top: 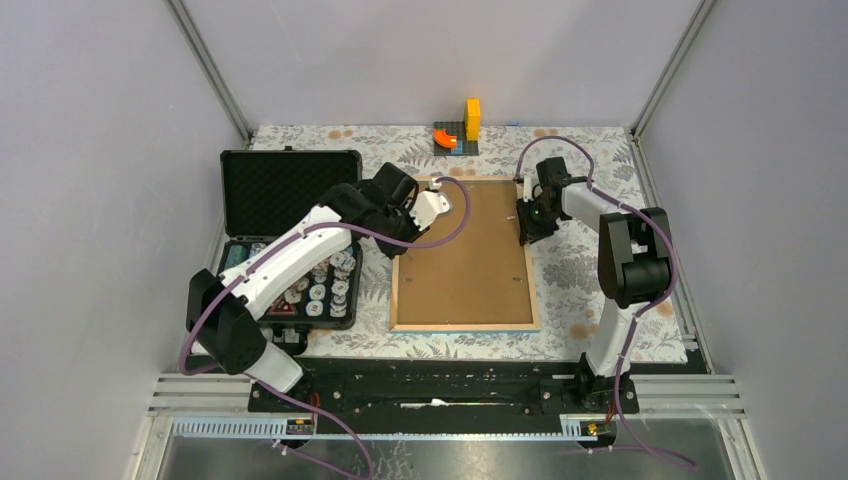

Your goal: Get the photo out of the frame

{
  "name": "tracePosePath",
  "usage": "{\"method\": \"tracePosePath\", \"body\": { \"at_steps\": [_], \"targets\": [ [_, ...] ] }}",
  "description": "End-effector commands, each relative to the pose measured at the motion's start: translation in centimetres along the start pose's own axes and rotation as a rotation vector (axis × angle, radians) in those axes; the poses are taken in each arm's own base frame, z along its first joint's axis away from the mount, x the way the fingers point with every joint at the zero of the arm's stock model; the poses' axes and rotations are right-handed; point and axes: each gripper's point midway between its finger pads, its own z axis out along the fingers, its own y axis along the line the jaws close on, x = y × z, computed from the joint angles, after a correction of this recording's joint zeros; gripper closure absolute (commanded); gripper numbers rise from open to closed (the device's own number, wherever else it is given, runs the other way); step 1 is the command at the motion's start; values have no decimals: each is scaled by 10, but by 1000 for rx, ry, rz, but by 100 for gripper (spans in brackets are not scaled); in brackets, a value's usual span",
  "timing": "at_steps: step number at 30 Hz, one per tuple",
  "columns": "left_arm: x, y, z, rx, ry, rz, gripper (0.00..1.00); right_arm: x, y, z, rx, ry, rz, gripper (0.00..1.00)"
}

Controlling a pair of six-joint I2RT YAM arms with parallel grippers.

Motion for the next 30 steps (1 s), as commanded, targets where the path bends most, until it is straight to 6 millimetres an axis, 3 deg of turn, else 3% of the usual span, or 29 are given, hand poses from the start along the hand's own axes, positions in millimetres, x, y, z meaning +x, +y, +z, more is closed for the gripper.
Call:
{"method": "tracePosePath", "body": {
  "at_steps": [1,5,9,16,20,24,30],
  "targets": [
    [-12,-1,-15,8,-79,-10,100,-6,-34,2,128,8,-229,88],
    [-13,-4,-16,28,-91,-10,100,-14,-34,4,92,16,-370,87],
    [-16,-8,-18,58,-109,-13,100,-24,-21,9,-20,26,-508,84],
    [-16,-11,-17,74,-110,-8,100,-54,-11,13,-82,-9,-747,80],
    [-17,-14,-13,96,-108,-12,100,-77,-5,13,-52,-53,-879,66],
    [-19,-16,-13,108,-115,-15,100,-106,-1,-3,-13,-114,-739,42],
    [-27,-18,-14,125,-145,-3,100,-98,-5,-28,45,-146,-519,36]
  ]
}}
